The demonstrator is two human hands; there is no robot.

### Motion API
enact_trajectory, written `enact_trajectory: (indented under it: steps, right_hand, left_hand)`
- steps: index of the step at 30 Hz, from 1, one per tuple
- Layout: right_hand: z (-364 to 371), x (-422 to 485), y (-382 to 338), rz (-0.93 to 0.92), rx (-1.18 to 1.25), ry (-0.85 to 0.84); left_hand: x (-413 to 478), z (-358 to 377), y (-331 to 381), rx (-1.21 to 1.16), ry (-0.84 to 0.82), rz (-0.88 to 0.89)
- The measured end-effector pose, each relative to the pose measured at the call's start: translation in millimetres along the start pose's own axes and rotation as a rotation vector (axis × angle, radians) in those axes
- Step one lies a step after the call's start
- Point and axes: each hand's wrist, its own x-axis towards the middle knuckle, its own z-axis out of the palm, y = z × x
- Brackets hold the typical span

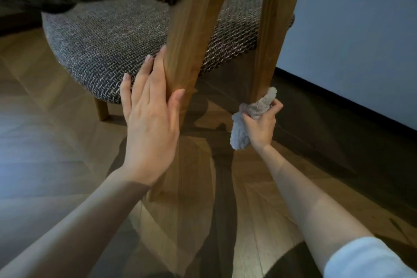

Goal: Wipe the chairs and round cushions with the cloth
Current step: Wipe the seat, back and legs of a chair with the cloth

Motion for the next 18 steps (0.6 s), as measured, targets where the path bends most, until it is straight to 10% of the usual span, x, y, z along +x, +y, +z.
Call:
enact_trajectory:
  steps: [10,18]
  right_hand:
    - [17,10,67,0.641,-0.012,-0.178]
    - [7,-5,-5,0.136,0.115,0.020]
  left_hand:
    - [1,7,-5,-0.010,0.082,0.034]
    - [3,-3,-2,-0.036,0.037,0.029]
